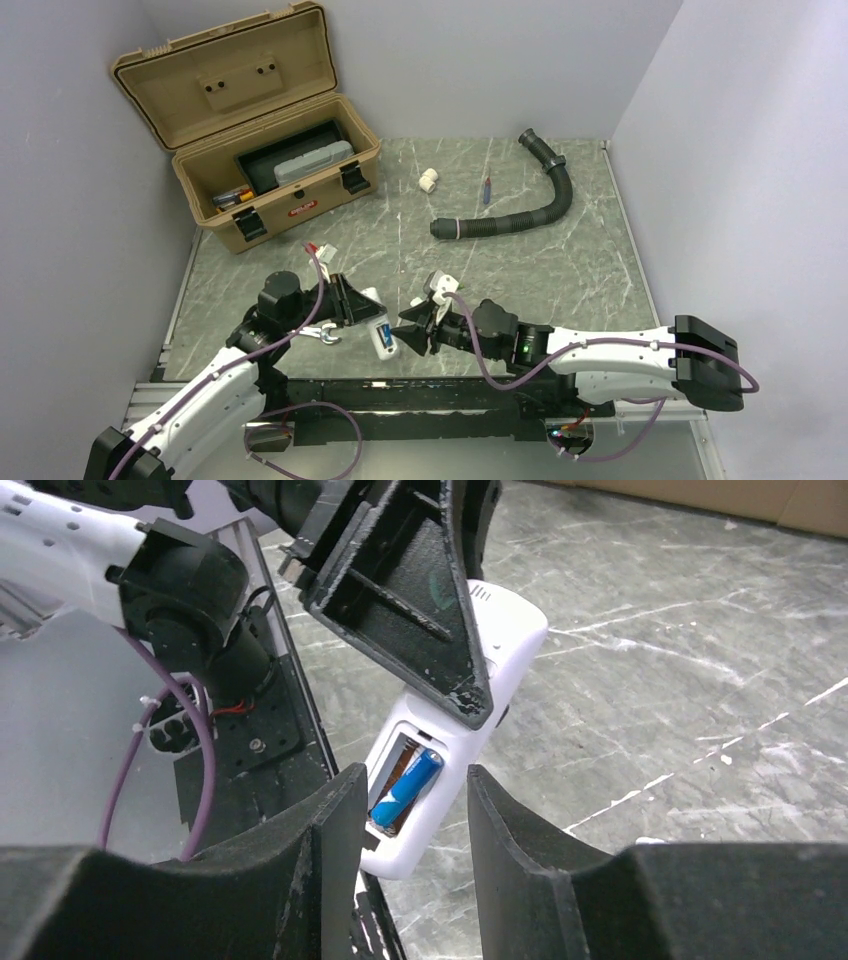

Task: Load the batteries into the remote control
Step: Load the battery into the remote control.

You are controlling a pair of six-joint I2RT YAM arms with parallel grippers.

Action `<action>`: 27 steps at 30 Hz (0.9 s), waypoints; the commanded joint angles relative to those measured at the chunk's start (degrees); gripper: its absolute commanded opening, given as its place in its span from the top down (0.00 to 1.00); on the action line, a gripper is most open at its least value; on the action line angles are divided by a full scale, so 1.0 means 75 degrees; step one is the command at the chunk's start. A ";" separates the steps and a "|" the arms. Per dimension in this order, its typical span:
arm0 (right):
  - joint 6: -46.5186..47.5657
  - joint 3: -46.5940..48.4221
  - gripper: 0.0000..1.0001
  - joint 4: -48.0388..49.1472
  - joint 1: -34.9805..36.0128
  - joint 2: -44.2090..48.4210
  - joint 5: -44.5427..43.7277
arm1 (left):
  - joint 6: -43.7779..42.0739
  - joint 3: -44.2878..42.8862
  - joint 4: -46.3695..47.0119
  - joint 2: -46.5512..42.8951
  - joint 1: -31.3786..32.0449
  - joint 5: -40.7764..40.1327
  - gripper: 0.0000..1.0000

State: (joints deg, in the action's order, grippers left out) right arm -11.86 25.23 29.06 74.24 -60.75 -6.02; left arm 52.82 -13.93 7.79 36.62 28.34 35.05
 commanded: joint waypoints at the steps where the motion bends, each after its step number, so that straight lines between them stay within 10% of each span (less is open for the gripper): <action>1: 0.0480 -0.0182 0.57 0.0811 0.0202 0.0294 0.0189 | 0.0130 -0.0217 0.0648 0.0105 0.0024 0.0149 1.00; 27: 0.3011 -0.1008 0.56 0.3638 0.0388 -0.0513 0.0939 | 0.0514 0.0046 0.1559 0.0119 0.0024 0.0810 1.00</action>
State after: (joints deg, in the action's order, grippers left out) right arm 8.23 17.37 48.73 76.38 -63.44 2.44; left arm 55.48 -13.72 14.48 37.71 28.34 39.48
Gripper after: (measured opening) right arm 0.445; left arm 0.303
